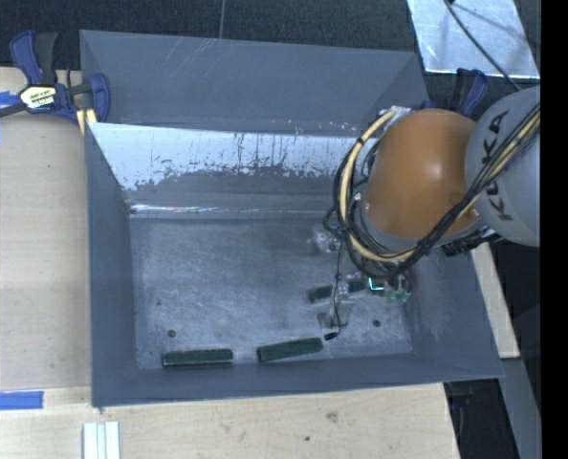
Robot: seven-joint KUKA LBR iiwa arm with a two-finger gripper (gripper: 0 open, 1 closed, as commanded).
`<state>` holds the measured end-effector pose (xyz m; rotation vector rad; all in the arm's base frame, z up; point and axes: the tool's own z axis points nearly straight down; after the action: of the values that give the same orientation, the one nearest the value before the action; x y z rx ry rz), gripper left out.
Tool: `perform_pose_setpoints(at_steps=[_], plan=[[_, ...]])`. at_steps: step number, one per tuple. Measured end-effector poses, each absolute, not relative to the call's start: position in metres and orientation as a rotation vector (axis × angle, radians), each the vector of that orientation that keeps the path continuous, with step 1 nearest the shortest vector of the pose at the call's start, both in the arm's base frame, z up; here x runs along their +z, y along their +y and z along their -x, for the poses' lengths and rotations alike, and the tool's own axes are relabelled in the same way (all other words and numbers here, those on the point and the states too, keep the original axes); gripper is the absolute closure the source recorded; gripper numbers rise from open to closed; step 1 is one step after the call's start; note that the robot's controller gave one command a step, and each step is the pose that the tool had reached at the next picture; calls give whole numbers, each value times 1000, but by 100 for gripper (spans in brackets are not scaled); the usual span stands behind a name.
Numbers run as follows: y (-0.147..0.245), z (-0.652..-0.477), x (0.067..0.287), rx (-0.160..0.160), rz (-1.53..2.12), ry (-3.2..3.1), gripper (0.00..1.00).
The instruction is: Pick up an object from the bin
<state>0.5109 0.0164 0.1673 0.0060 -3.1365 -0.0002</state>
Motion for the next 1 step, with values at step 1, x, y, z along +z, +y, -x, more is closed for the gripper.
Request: perform_pose_setpoints(at_steps=[1], plan=[[-68,-567,70,2,-17,-3147,0]])
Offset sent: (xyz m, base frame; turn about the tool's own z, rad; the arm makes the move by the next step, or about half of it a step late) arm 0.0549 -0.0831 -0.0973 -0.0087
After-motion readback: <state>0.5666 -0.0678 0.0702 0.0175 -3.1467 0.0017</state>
